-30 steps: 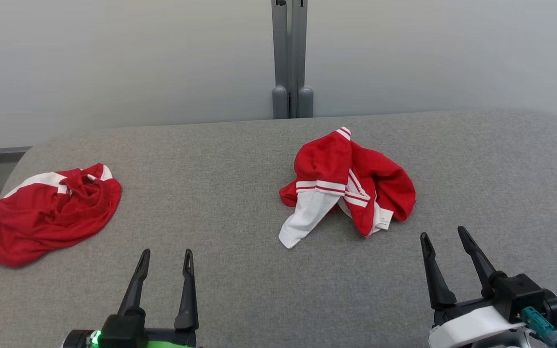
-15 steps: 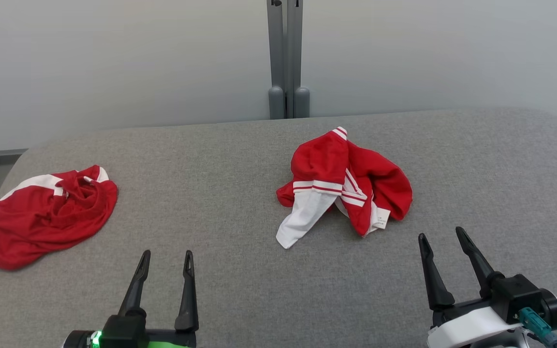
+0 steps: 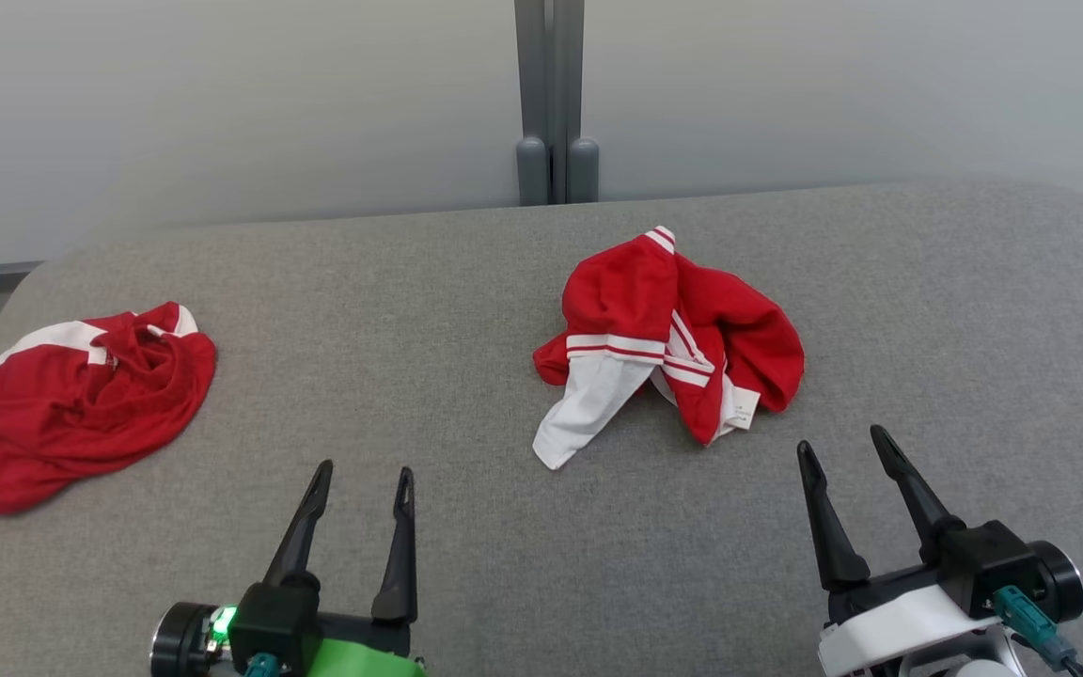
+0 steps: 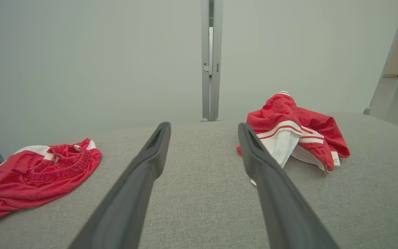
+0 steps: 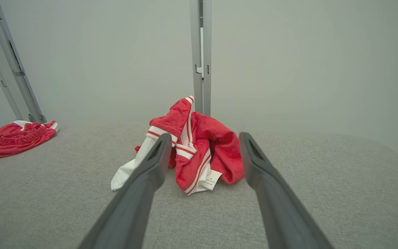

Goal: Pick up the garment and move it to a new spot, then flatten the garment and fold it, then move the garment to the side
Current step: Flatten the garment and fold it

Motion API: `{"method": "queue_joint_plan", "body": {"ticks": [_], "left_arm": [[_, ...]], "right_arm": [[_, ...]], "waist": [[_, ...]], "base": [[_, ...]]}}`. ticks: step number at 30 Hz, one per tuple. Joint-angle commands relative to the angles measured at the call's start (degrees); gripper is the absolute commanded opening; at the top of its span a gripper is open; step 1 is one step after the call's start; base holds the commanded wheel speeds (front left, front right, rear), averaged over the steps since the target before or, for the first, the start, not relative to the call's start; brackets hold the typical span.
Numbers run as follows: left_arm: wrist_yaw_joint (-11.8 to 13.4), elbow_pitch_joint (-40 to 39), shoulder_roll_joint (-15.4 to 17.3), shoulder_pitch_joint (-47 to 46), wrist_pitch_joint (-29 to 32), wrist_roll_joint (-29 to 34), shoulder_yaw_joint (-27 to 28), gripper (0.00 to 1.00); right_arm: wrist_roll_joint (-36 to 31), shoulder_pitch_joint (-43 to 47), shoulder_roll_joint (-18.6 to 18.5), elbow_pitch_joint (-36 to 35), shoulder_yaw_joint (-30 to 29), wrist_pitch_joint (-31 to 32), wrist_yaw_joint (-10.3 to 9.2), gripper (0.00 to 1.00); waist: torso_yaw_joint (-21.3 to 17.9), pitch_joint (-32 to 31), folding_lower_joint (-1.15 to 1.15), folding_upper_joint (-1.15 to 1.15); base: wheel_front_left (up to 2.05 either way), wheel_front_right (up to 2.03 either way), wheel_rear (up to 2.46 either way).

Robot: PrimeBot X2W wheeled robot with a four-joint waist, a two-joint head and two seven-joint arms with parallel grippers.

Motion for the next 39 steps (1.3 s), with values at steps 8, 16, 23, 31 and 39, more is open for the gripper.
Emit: {"method": "queue_joint_plan", "body": {"ticks": [8, 16, 23, 31, 39], "left_arm": [[-3.51, 5.32, 0.1, -13.53, -0.02, 2.17, -5.95, 1.0], [-6.65, 15.59, 0.17, -27.98, -0.02, 3.35, -10.51, 1.0], [-7.71, 24.09, 0.17, -38.02, -0.02, 3.07, -14.89, 1.0], [-7.56, 33.17, 0.59, -46.14, -0.03, 4.44, -16.96, 0.45], [-8.12, 31.27, 0.12, -48.56, -0.03, -5.84, -19.31, 0.0]], "right_arm": [[-0.63, -7.78, -1.73, -1.25, 2.29, -0.02, -0.05, 1.0], [0.46, -15.51, -4.15, -1.26, 6.46, -0.02, -0.05, 1.0], [1.5, -19.33, -4.17, -0.82, 8.86, -0.02, -0.05, 1.0], [2.05, -20.96, -3.54, -0.51, 9.3, -0.02, -0.05, 1.0], [2.14, -20.36, -2.62, 0.28, 8.89, -0.02, -0.04, 1.0]], "waist": [[-2.31, 11.14, 0.0, 0.0], [-6.29, 19.33, 0.0, 0.0], [-10.43, 23.8, 0.0, 0.0], [-13.91, 26.56, 0.0, 0.0], [-15.52, 25.71, 0.0, 0.0]], "base": [[0.0, 0.0, 0.0], [0.0, 0.0, 0.0], [0.0, 0.0, 0.0], [0.0, 0.0, 0.0], [0.0, 0.0, 0.0]]}}
